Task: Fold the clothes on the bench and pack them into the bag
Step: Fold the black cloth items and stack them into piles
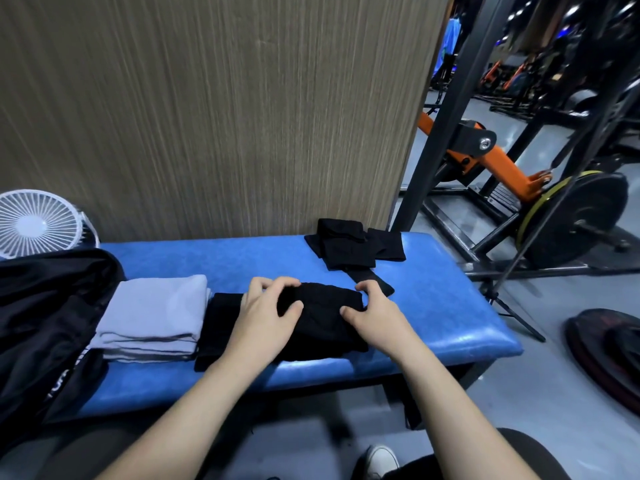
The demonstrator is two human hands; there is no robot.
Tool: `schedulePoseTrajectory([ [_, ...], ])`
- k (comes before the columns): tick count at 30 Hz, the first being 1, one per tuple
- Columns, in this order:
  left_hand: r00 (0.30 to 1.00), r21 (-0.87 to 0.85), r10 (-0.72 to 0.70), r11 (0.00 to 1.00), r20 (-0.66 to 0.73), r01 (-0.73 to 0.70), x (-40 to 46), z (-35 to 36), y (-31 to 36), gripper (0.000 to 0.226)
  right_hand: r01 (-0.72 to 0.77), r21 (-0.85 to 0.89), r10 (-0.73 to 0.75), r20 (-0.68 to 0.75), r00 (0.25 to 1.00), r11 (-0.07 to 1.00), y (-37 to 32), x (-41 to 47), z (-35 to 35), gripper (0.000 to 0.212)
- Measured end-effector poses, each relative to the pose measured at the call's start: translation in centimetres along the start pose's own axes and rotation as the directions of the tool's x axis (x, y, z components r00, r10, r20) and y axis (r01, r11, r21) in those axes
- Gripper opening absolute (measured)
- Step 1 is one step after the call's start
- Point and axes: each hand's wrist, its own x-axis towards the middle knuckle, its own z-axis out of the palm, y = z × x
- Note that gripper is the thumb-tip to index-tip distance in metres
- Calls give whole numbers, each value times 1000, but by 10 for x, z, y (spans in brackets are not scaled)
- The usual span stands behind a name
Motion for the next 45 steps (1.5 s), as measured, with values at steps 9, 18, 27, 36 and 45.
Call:
schedulePoseTrajectory([
  [9,990,21,-105,994,89,104,-3,-11,3,55,120,168,-118,-21,993,978,-15,-4,7,49],
  [18,976,8,-94,996,197,94,-9,-13,4,76,152,44,-146,-107,983,987,-26,-1,20,50],
  [27,955,336,297,897,22,-287,-3,1,2,52,191,-278,-257,-221,941,941,-19,-3,24,51],
  [36,970,526,176,816,166,-238,3,11,-17,71,335,-406,-339,64,938,850,-7,8,47,55],
  [45,967,564,97,796,235,-217,5,12,-21,89,311,-394,-289,114,950,865,-1,10,55,58],
])
